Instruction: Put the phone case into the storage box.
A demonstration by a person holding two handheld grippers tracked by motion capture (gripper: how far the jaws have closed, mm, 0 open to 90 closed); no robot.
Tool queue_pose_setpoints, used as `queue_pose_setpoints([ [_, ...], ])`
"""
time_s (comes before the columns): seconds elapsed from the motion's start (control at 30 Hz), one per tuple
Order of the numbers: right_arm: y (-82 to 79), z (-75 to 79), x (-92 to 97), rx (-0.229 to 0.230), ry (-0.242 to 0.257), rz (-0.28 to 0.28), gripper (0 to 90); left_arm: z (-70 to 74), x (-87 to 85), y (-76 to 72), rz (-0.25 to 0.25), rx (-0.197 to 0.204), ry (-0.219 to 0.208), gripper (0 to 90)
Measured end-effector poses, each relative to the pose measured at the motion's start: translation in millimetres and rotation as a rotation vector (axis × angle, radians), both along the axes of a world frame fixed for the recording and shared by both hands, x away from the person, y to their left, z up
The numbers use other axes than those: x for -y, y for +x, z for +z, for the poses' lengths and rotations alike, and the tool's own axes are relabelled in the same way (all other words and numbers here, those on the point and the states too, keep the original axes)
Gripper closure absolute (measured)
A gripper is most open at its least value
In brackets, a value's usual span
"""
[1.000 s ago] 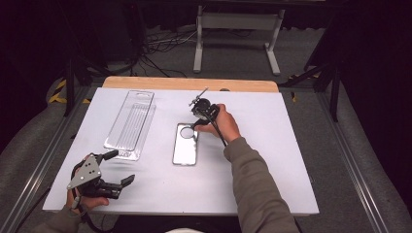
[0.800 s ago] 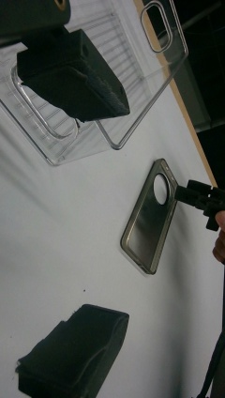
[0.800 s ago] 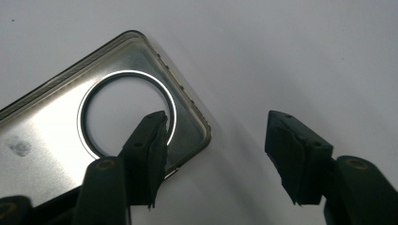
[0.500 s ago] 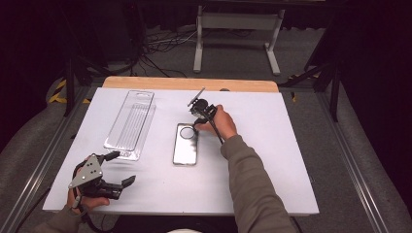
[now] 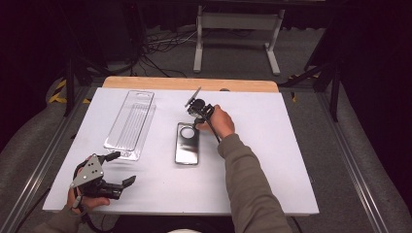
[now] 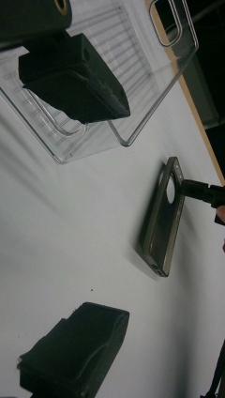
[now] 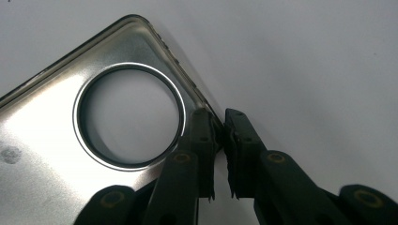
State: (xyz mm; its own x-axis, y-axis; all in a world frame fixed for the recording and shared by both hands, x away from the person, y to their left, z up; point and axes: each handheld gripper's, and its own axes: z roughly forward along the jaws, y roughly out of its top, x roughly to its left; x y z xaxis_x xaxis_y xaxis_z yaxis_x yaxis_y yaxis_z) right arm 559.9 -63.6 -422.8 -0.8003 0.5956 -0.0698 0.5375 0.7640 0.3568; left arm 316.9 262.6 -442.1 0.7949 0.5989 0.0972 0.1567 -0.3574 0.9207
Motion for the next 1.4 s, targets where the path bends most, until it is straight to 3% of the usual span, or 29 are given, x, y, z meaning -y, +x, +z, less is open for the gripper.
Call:
queue_pose_setpoints([
  [0.17, -3.6, 0.4, -2.8, 0.028, -0.024, -0.011, 83.6, -0.2, 1.2, -0.2, 0.003, 0.006, 0.005, 6.4],
  [0.4, -10.5, 2.9, 1.3, 0.073, -0.011, -0.010, 84.2, 0.1, 2.2, -0.1, 0.002, 0.001, 0.006, 6.7],
  [0.6, -20.1, 12.8, 8.6, 0.169, 0.006, -0.010, 84.7, 1.3, 3.2, 1.8, 0.017, 0.009, 0.004, 7.4],
  [0.7, -27.4, 22.0, 13.3, 0.236, 0.037, -0.010, 84.7, 0.3, 2.8, 3.0, 0.023, 0.005, -0.002, 7.4],
  [0.97, -47.4, 37.2, 25.1, 0.361, 0.092, -0.011, 84.9, 2.0, 4.0, 3.6, 0.032, 0.002, 0.006, 7.8],
  [1.4, -78.7, 57.9, 42.0, 0.491, 0.175, -0.018, 85.1, 3.2, 7.8, 6.9, 0.038, 0.008, 0.002, 7.8],
])
